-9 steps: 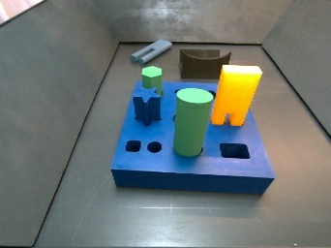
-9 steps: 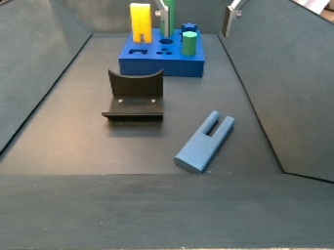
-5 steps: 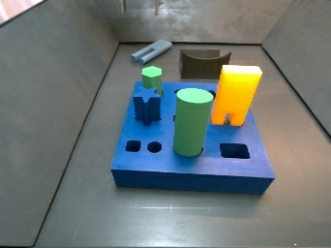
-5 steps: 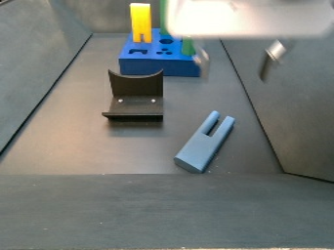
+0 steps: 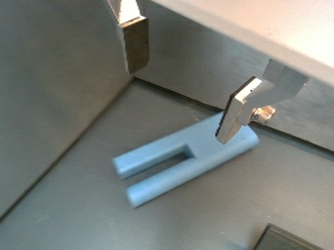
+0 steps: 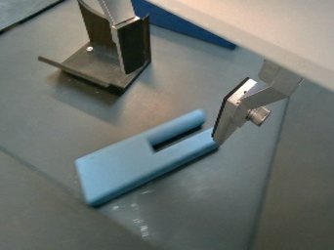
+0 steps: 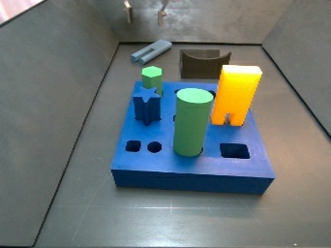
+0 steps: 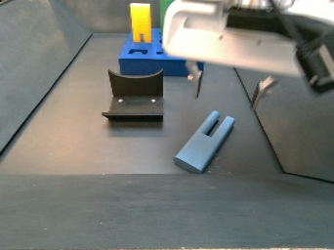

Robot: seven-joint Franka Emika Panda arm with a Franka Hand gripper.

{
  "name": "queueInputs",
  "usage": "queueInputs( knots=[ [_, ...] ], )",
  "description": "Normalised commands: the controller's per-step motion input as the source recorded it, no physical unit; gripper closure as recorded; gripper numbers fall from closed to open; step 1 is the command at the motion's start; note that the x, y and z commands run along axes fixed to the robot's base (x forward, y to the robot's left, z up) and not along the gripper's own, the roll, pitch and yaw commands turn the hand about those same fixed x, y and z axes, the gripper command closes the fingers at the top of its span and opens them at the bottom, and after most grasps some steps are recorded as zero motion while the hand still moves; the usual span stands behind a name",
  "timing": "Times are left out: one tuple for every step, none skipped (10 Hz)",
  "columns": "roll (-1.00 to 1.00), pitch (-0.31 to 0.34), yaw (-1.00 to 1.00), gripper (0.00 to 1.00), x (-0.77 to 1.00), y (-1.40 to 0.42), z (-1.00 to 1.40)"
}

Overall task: Pick up the square-circle object. Move up. Rotate the square-circle object. Place the square-circle object on the fixture. Regrasp the square-circle object. Move to above the board. Insert the square-circle object.
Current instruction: Pick up the square-circle object.

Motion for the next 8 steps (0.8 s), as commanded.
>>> queueInputs(
  knots=[
    [-0.31,-0.214,-0.25,0.0,0.73,0.43,-0.41],
    [-0.31,-0.211,-0.25,0.0,0.78,0.4,-0.4],
    [-0.31,-0.206,-0.25,0.0,0.77,0.4,-0.4],
    [-0.3,-0.17,-0.25,0.0,0.7,0.42,-0.43],
    [-0.29,-0.161,-0.3,0.0,0.64,0.4,-0.44],
    [-0.3,-0.163,-0.37,0.0,0.55,0.34,-0.42],
    [-0.28,-0.2,-0.33,0.0,0.2,0.06,-0.45],
    [-0.25,-0.277,-0.2,0.0,0.0,0.0,-0.43]
  ],
)
